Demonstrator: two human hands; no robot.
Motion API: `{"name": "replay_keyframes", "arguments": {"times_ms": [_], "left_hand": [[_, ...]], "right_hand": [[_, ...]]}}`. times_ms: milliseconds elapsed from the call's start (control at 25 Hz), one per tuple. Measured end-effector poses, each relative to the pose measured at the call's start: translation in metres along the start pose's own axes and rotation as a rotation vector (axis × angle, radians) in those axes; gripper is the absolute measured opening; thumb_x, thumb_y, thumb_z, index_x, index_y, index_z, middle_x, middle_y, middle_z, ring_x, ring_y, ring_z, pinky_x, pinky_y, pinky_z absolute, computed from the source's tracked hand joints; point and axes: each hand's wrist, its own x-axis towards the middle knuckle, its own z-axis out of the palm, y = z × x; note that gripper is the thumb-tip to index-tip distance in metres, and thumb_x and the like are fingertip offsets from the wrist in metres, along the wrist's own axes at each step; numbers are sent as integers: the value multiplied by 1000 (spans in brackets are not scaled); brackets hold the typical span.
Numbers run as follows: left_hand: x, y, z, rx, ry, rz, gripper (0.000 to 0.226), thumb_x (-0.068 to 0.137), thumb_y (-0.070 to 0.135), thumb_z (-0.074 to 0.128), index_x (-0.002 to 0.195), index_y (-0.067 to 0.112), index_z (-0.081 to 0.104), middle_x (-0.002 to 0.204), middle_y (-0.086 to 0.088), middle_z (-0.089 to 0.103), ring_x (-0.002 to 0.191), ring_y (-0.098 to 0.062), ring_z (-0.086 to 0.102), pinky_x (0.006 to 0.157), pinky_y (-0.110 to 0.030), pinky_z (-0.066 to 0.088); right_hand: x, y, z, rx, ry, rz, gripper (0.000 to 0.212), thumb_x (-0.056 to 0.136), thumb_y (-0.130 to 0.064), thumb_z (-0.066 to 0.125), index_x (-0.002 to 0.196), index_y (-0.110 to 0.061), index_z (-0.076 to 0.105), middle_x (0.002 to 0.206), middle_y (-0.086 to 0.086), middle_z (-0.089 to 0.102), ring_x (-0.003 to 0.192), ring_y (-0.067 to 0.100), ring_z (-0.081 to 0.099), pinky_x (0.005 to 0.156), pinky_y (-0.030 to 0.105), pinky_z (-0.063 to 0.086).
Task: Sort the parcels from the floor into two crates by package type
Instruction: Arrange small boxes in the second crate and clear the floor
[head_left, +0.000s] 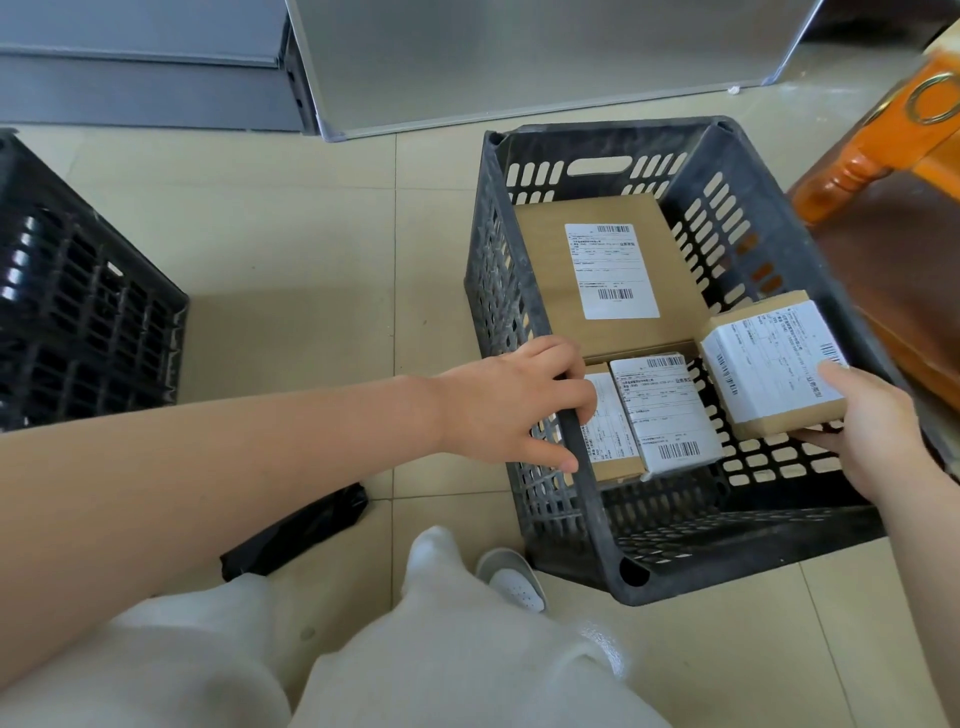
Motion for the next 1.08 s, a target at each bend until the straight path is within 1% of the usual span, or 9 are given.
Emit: {"name": "replay_keyframes", "arguments": {"times_ms": [160, 240, 320, 400, 520, 640, 880, 1000, 1080], "left_hand": [[0, -2, 0, -11, 13, 0, 42, 87, 50, 68, 114, 20, 59, 122, -4, 46, 138, -25, 31, 99, -17, 30], [-1, -1, 0, -11, 7, -1, 42, 88, 50, 68, 115, 20, 58, 123, -4, 46, 138, -24, 30, 96, -11, 26], [-1, -1, 0, -11, 0, -9, 43, 88, 51, 67, 116, 20, 58, 124, -3, 45, 139, -23, 29, 92, -8, 23], [-1, -2, 0, -13, 8, -7, 43, 88, 52, 67, 116, 21, 58, 124, -3, 45, 139, -23, 30, 93, -10, 25], [-1, -2, 1, -11, 17, 6, 43, 88, 52, 67, 115, 20, 59, 123, -4, 46, 138, -24, 31, 93, -7, 21], [-1, -2, 1, -12, 23, 4, 42, 88, 51, 67, 115, 20, 59, 124, -4, 46, 137, -24, 31, 91, -5, 17], [-1, -4, 3, -14, 33, 7, 42, 88, 52, 67, 115, 22, 58, 124, -3, 46, 137, -24, 31, 90, -7, 22], [0, -5, 5, 7, 34, 7, 43, 88, 54, 66, 116, 23, 58, 125, -2, 45, 138, -23, 31, 89, -11, 29], [0, -6, 6, 6, 39, 9, 43, 88, 54, 66, 116, 23, 58, 125, -2, 45, 138, -23, 30, 90, -11, 28]], "right_hand": [[9, 5, -4, -136, 43, 29, 41, 101, -20, 54, 141, -14, 52, 124, 9, 63, 118, 30, 60, 101, 52, 50], [11, 8, -6, -193, 42, 17, 41, 101, -20, 54, 141, -13, 52, 127, 12, 63, 117, 31, 60, 100, 51, 51], [11, 8, -9, -275, 7, 4, 38, 101, -20, 54, 139, -11, 56, 123, 13, 64, 113, 32, 61, 98, 51, 51], [14, 11, -10, -345, -23, 42, 35, 102, -20, 54, 135, -11, 58, 117, 14, 64, 109, 32, 61, 96, 52, 52], [18, 15, -1, -336, -36, 112, 30, 102, -19, 53, 130, -9, 55, 114, 14, 62, 109, 31, 60, 96, 54, 52], [22, 18, 14, -327, -50, 157, 23, 104, -20, 50, 125, -13, 51, 119, 16, 61, 112, 31, 59, 99, 56, 51], [25, 28, 26, -279, -160, 179, 42, 107, -25, 43, 147, -16, 41, 136, 13, 55, 129, 32, 51, 103, 52, 45], [23, 30, 28, -298, -188, 182, 51, 103, -26, 52, 149, -16, 34, 140, 13, 50, 128, 32, 50, 99, 52, 49], [23, 31, 28, -314, -229, 172, 54, 101, -27, 57, 148, -12, 35, 141, 12, 50, 125, 30, 51, 95, 48, 50]]}}
